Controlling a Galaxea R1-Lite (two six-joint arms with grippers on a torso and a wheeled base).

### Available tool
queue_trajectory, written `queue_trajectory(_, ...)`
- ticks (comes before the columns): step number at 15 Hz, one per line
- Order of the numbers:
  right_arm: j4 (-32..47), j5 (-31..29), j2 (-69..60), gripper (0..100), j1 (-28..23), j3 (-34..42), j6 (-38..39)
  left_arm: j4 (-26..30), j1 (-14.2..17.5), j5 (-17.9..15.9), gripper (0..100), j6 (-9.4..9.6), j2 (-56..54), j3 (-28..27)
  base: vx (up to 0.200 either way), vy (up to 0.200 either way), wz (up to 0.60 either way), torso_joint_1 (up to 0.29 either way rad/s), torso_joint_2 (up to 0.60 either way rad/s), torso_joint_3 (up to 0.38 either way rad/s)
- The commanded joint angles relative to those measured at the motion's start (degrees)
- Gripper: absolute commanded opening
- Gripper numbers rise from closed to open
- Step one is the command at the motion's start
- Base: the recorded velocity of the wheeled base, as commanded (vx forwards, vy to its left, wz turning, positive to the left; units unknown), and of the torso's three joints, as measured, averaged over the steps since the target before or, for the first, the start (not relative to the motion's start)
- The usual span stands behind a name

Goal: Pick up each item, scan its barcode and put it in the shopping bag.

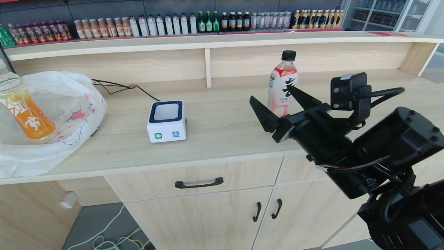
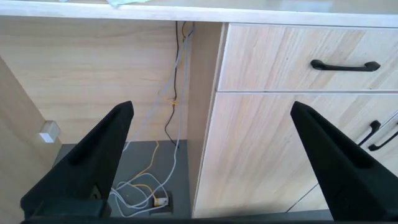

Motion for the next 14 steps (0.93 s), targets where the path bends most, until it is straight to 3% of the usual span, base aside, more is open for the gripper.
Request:
queue_trajectory(1,-0.01,0.05,0.08,100,0.02,0.21,-0.02,-0.02,0.00,0.00,100,0.02,-0.01,0.00,0.000,0.000,0.00,0.000,0.00,0.000)
queue_trajectory(6,-0.01,-0.21,0.52,100,0.02,2.05,0.07,-0.02,0.00,0.00,100,0.02,-0.01,0.00,0.000,0.000,0.00,0.000,0.00,0.000)
queue_trajectory(10,-1.15,-4.70,1.13,100,-0.42,3.63,1.56,-0.02,0.00,0.00,100,0.02,-0.01,0.00,0.000,0.000,0.00,0.000,0.00,0.000)
queue_trajectory(14,-0.53,-4.87,0.69,100,-5.25,6.18,1.21,-0.02,0.00,0.00,100,-0.06,-0.01,0.00,0.000,0.000,0.00,0.000,0.00,0.000)
